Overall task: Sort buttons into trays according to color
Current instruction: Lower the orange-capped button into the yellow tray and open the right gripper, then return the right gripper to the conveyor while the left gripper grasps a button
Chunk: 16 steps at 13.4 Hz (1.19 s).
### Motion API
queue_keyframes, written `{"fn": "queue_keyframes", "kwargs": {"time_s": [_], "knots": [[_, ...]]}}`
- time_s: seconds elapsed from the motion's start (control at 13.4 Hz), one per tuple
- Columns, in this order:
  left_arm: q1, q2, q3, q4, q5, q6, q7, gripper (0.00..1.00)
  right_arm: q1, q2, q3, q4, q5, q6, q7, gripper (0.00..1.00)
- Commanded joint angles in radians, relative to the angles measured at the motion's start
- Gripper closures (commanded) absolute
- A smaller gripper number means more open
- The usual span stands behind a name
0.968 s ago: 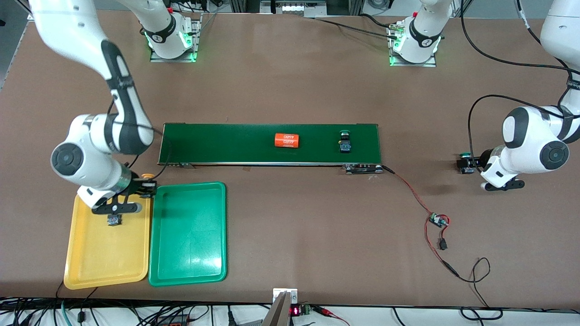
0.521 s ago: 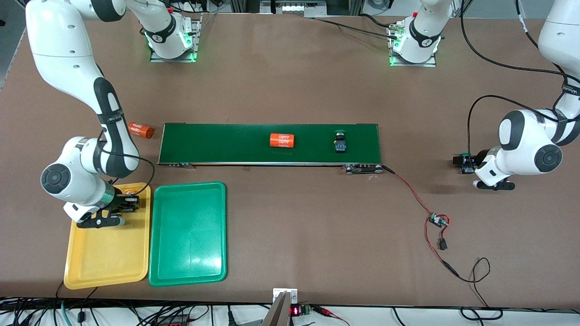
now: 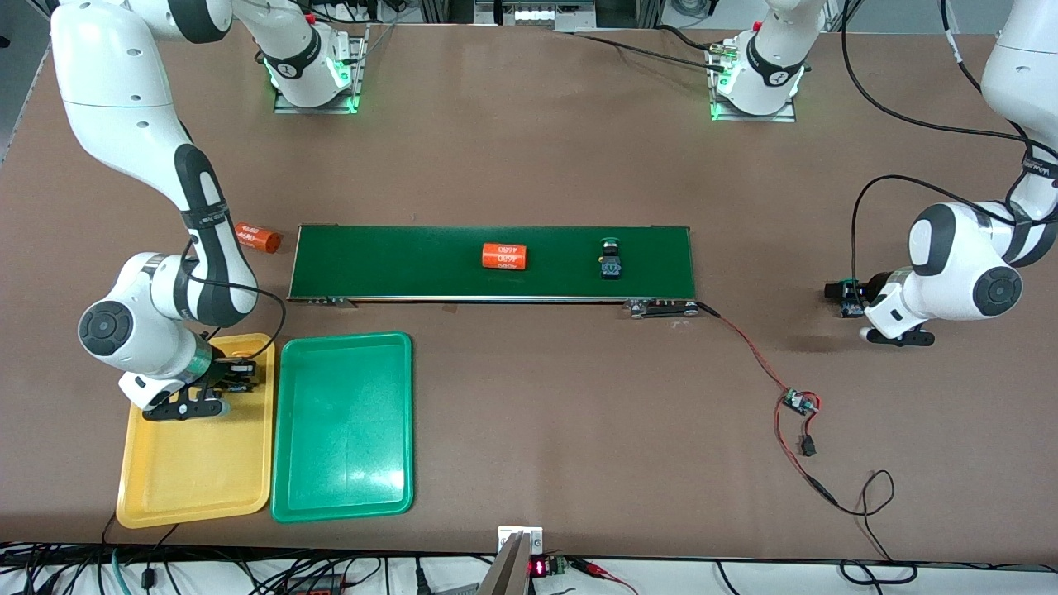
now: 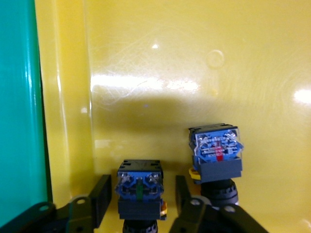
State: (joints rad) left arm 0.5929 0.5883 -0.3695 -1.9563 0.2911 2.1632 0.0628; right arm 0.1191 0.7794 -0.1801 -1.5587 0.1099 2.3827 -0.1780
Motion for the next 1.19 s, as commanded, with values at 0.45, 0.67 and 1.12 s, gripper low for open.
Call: {"fn": "queue_keyframes", "kwargs": {"time_s": [0.45,0.67,1.12], "knots": [[0.012,0.016,-0.009,0.002,0.023,0.026,0.014,0.5,-0.004,-0.237,0.03,-0.209,0.062,-0.178,-0.038,0.0],[0.012,0.007,-0.011,0.003,0.023,0.023,0.014,0.82,0.004,-0.386,0.03,-0.331,0.062,-0.249,-0.023,0.0],[-0.047,-0.09,-0.066,-0.028,0.01,0.018,0.049,0.96,0.173,-0.574,0.028,-0.454,0.057,-0.329,0.27,0.0]]}}
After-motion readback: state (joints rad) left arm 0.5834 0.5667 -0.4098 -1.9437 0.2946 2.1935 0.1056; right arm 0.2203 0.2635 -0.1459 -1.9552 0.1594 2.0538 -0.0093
